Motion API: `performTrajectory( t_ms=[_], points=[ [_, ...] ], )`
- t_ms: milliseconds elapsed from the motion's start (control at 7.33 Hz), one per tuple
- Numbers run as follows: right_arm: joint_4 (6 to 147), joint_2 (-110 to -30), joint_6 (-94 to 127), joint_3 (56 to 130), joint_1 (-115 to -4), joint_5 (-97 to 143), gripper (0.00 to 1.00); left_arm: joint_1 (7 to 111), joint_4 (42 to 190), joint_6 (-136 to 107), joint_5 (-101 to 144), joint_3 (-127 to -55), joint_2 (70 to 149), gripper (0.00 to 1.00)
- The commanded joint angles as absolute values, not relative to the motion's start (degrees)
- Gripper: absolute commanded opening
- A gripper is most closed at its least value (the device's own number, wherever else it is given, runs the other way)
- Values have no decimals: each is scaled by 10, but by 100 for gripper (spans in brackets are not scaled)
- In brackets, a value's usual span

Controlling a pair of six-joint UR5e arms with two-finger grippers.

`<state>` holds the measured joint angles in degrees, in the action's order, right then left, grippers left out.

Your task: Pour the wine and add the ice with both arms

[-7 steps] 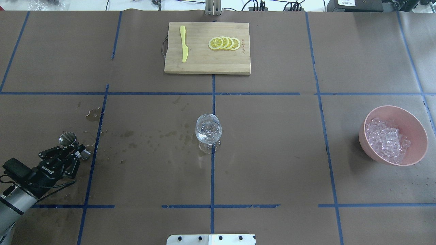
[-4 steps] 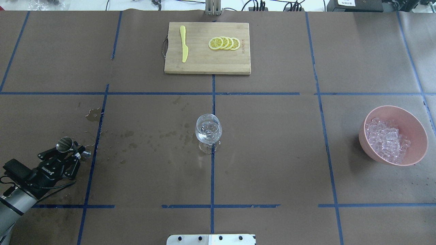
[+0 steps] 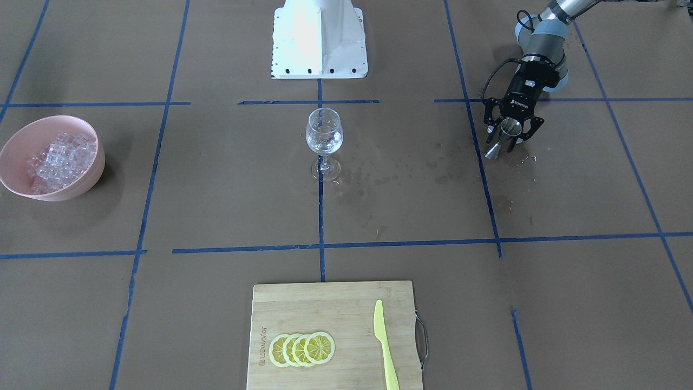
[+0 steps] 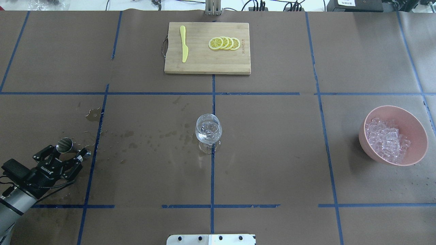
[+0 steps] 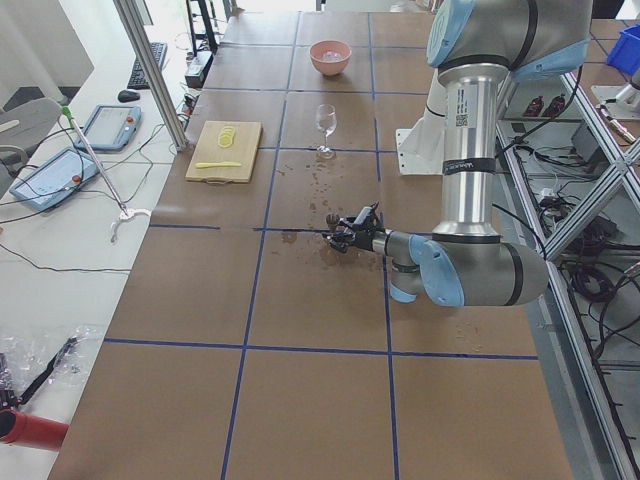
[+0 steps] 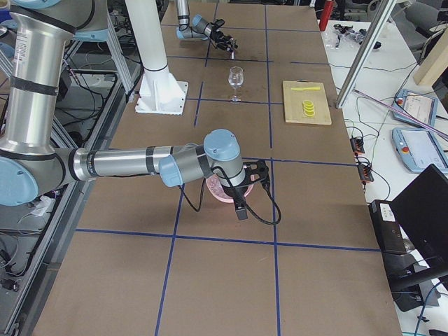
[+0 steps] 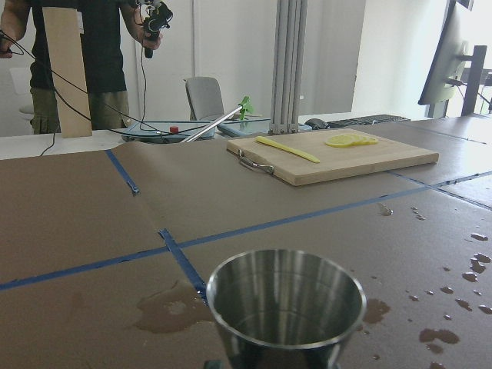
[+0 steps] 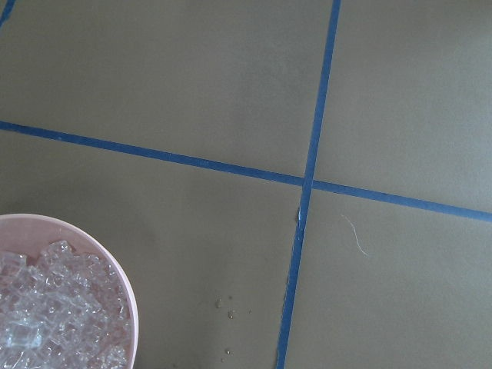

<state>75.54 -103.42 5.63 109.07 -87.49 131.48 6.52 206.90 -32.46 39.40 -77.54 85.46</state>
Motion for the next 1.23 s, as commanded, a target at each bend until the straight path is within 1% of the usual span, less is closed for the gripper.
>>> performTrajectory(
  t_ms=[0,136,409,818,1091],
  points=[
    [756,-1034,56,1091,-875,1316,100,66,2072,-302,388,-783,853,100],
    [756,-1034,57,1091,-875,1316,100,66,2073,-301,388,-783,853,100],
    [756,-1034,57,1091,-875,1316,100,68,2074,-295,388,-811,846,100],
    [756,-1034,57,1091,-875,1316,100,71,2075,-290,389,-835,841,100],
    [756,-1034,58,1091,-875,1316,100,72,2093,-238,389,-875,824,100]
  ],
)
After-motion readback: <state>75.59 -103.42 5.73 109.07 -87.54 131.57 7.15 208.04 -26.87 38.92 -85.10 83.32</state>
